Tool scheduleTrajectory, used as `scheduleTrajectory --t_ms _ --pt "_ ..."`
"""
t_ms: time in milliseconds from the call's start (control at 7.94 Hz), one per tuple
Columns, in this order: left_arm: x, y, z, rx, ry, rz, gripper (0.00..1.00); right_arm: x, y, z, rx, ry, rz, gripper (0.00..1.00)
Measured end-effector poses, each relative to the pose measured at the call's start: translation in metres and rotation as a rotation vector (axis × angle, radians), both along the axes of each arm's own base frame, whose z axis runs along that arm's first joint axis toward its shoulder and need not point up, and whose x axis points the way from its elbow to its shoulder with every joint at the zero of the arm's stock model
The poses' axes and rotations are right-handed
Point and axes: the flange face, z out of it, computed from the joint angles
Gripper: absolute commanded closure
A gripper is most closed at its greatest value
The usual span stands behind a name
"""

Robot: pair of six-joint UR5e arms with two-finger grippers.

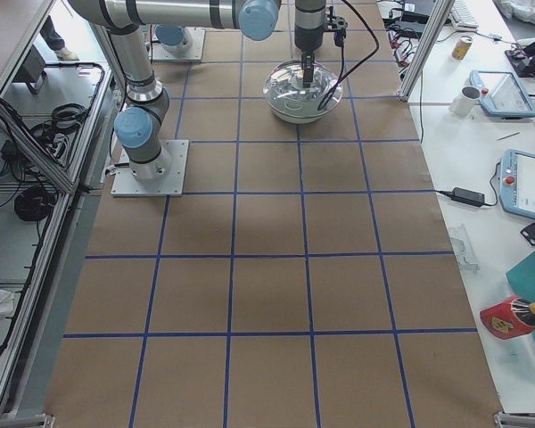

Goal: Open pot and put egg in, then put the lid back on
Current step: 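Lift the glass lid aside with the right gripper while the left gripper lifts the egg, then carry the egg over the open pot with the left gripper and lower it inside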

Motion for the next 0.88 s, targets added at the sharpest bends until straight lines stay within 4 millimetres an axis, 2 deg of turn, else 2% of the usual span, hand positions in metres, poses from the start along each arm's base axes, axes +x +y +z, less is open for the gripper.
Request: scheduleTrajectory --t_ms 378,629,881 --pt "-0.12 0.013 0.045 -0.04 0.008 -0.174 1.0 -0.003 0.004 0.004 0.0 0.036 0.032 1.0" --pt "-0.197 0.034 0.057 -0.056 0.097 -0.284 1.0 -0.005 0.003 0.003 0.004 0.044 0.036 1.0" --pt "-0.264 0.061 0.061 -0.056 0.164 -0.398 1.0 -0.008 0.001 -0.001 0.017 0.055 0.035 1.0"
